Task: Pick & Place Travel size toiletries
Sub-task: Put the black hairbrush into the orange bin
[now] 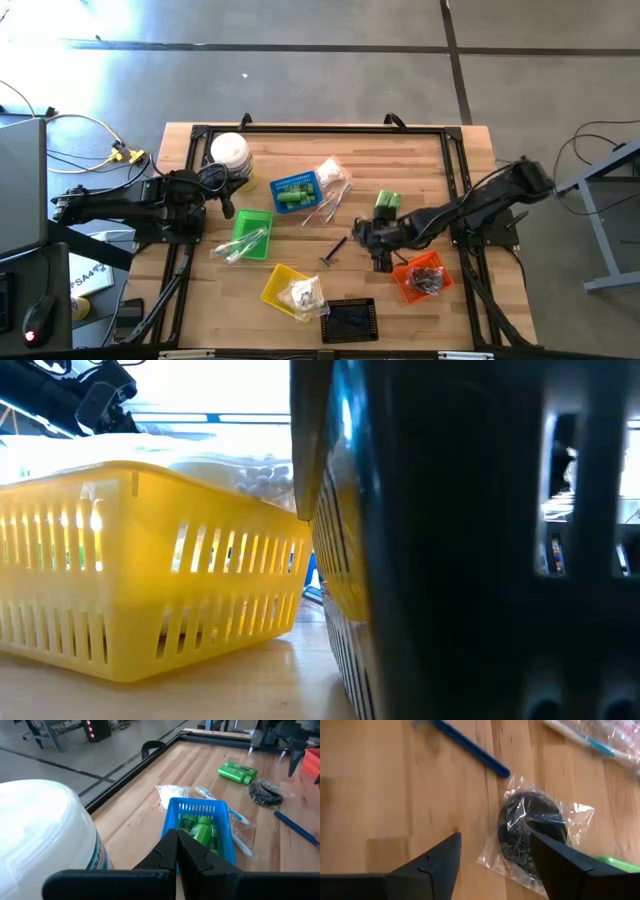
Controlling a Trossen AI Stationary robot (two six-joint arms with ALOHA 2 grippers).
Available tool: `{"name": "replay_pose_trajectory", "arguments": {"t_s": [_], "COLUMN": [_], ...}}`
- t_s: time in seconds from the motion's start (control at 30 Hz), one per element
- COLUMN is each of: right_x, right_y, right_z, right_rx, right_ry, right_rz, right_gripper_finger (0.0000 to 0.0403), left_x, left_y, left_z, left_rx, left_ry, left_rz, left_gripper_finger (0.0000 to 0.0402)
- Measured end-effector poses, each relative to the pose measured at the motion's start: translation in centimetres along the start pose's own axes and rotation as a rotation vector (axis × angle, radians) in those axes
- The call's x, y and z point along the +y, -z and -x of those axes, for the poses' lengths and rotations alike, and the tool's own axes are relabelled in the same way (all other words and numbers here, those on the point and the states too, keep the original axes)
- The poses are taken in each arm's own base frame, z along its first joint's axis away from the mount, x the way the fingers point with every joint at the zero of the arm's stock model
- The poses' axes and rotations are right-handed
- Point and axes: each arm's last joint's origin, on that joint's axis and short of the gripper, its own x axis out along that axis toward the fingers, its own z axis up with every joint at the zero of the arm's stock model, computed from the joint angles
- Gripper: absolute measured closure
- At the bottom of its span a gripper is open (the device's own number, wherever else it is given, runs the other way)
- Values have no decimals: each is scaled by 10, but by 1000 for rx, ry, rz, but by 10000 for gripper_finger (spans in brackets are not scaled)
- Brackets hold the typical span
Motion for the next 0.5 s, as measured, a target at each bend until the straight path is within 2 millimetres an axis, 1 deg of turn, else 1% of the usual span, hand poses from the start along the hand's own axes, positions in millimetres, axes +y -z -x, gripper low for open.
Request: {"name": "replay_pose_trajectory", "arguments": {"t_s": [0.17, 0.33, 0.5], "right_x": [14, 22, 21], "right_y": [11, 20, 22], "right_z": [-25, -45, -53], "right_rx": [59, 99, 96], "right_ry": [91, 166, 236], "right_rz": [-4, 9, 1], "right_gripper_finger": [164, 164, 164], "left_x": [0, 0, 0], "left_y": [-1, -1, -1], "left_z": [0, 0, 0], "left_rx": [-11, -10, -11], "left_ry": [7, 8, 11], "left_rz": [5, 5, 5], "left_gripper_finger": [401, 401, 401]}}
